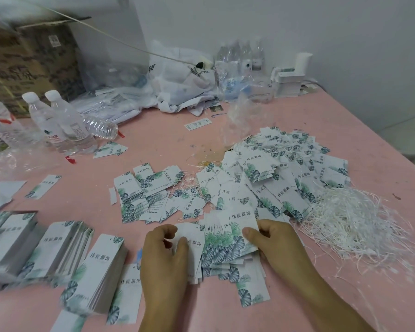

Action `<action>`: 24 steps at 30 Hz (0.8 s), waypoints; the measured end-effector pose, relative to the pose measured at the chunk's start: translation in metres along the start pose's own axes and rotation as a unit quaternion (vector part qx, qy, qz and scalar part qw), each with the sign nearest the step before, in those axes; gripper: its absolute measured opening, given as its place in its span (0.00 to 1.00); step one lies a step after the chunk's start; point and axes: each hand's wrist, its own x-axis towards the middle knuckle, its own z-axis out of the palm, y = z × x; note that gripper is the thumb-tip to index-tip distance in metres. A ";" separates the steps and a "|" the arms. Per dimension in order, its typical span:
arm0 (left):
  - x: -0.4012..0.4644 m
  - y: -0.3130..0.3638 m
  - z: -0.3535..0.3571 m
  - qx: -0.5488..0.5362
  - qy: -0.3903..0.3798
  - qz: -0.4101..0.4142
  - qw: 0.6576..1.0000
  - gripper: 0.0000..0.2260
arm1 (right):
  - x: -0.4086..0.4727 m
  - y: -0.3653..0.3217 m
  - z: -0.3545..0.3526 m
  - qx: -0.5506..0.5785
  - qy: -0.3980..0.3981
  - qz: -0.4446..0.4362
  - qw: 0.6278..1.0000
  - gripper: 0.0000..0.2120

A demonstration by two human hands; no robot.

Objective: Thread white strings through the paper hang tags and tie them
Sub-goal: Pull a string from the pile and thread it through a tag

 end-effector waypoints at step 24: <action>0.008 -0.005 -0.008 0.101 -0.066 0.002 0.993 0.25 | -0.013 0.019 -0.015 0.152 0.101 -0.006 0.983 0.05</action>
